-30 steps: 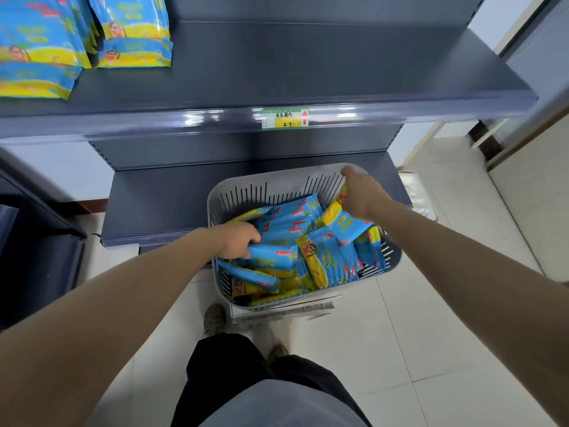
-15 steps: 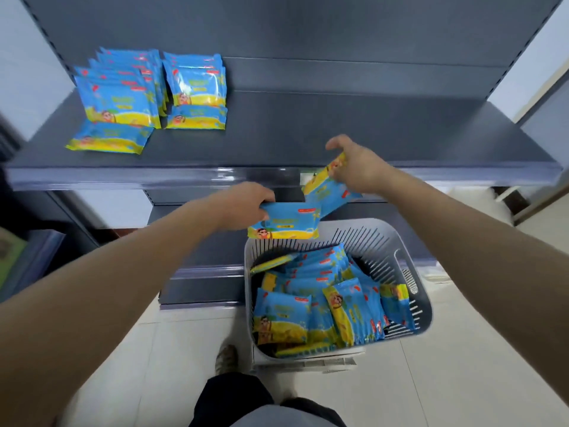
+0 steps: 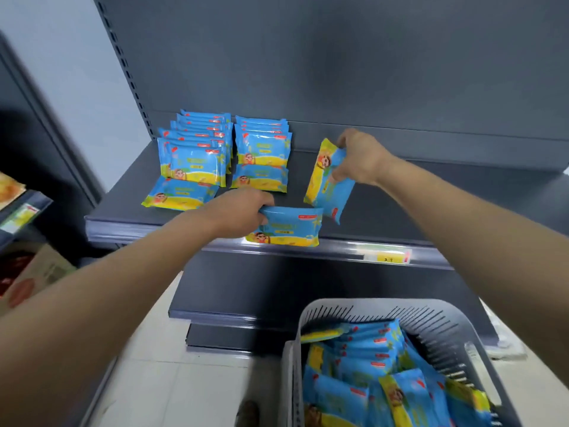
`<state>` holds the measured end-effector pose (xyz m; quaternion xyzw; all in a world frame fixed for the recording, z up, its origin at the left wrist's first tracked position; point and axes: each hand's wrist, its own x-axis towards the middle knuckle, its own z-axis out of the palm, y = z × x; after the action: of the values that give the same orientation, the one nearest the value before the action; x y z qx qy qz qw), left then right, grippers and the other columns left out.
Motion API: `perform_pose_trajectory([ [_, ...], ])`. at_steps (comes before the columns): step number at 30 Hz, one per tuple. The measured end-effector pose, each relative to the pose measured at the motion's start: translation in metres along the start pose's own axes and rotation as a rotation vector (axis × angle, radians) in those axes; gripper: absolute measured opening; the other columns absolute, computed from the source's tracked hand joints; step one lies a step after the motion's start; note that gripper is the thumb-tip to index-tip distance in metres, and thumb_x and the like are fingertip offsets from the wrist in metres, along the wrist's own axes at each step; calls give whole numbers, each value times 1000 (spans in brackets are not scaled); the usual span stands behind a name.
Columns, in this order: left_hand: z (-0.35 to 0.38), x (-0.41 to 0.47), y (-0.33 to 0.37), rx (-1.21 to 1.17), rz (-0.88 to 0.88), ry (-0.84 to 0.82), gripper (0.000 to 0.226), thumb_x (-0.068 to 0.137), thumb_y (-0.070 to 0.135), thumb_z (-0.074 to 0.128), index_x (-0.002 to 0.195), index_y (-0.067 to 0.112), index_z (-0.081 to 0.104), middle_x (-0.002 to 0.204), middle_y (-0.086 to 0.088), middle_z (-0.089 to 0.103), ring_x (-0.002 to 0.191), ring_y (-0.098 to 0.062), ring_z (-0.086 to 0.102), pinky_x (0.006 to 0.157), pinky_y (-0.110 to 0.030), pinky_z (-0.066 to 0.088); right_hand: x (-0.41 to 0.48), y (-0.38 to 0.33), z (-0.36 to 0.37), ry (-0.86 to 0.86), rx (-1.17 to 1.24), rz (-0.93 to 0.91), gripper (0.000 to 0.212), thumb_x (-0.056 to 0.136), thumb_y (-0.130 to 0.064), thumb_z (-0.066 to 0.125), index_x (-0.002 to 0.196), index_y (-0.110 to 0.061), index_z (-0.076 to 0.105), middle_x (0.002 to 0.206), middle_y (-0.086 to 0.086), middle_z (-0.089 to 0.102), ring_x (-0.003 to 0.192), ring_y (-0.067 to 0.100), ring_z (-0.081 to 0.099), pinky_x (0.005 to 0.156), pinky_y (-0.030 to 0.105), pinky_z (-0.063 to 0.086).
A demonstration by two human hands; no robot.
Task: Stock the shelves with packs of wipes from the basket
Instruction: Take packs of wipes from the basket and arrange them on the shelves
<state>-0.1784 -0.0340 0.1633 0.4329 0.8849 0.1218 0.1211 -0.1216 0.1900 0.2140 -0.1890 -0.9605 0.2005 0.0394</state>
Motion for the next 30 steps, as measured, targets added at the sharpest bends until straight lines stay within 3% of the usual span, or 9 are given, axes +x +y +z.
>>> perform_pose_trajectory([
  [2, -9, 5, -14, -15, -17, 17, 13, 88, 15, 57, 101, 13, 59, 97, -4, 60, 85, -20, 52, 75, -33, 45, 20, -15, 5, 2, -80, -51, 45, 68, -12, 79, 107, -4, 58, 109, 13, 62, 89, 23, 54, 69, 29, 42],
  [4, -15, 9, -27, -12, -33, 26, 15, 88, 15, 58, 103, 12, 59, 99, -5, 59, 86, -20, 51, 77, -34, 45, 39, -29, 13, -38, -135, -130, 36, 70, -10, 76, 105, -7, 65, 108, 11, 64, 92, 23, 57, 74, 29, 44],
  [9, -21, 18, -57, -25, -67, 5, 19, 88, 14, 58, 106, 12, 59, 103, -7, 61, 93, -26, 56, 83, -39, 48, 81, -59, 33, -244, -354, -326, 48, 84, -4, 60, 128, -21, 57, 140, 6, 47, 127, 23, 43, 97, 26, 36],
  [13, -21, 22, -79, -52, -84, 13, 18, 88, 14, 58, 106, 13, 59, 98, 3, 55, 89, -21, 52, 73, -29, 41, 114, -81, 56, -334, -270, -362, 51, 79, -6, 70, 126, -22, 57, 132, 8, 47, 112, 23, 50, 87, 28, 42],
  [15, -21, 23, -90, -45, -98, 14, 14, 88, 14, 58, 102, 14, 59, 93, 0, 54, 85, -19, 50, 69, -27, 36, 126, -89, 72, -324, -197, -381, 53, 74, -12, 76, 122, -19, 56, 113, 5, 48, 96, 20, 47, 75, 26, 39],
  [17, -20, 23, -100, -31, -116, 3, 13, 89, 15, 57, 102, 14, 59, 95, -2, 57, 83, -17, 48, 68, -26, 34, 135, -92, 90, -321, -113, -378, 53, 73, -15, 78, 119, -17, 53, 107, 4, 46, 94, 20, 47, 73, 27, 39],
  [23, -18, 34, -111, -34, -131, 1, 17, 90, 17, 55, 106, 14, 58, 98, -3, 57, 83, -16, 47, 70, -26, 34, 147, -79, 113, -316, 122, -341, 52, 79, -12, 73, 125, -13, 50, 109, 7, 54, 98, 21, 54, 83, 29, 46],
  [26, -19, 44, -108, -38, -126, -4, 21, 90, 17, 54, 111, 15, 57, 106, -6, 60, 89, -20, 51, 73, -30, 41, 152, -68, 103, -191, 89, -324, 33, 87, -13, 64, 119, -11, 57, 116, 9, 59, 103, 23, 58, 89, 32, 49],
  [30, -19, 60, -103, -95, -136, 34, 29, 88, 17, 58, 117, 16, 57, 104, -6, 59, 83, -19, 51, 69, -27, 39, 148, -53, 87, -110, 72, -308, 26, 88, -12, 60, 114, -10, 62, 115, 9, 62, 105, 22, 59, 90, 30, 48],
])
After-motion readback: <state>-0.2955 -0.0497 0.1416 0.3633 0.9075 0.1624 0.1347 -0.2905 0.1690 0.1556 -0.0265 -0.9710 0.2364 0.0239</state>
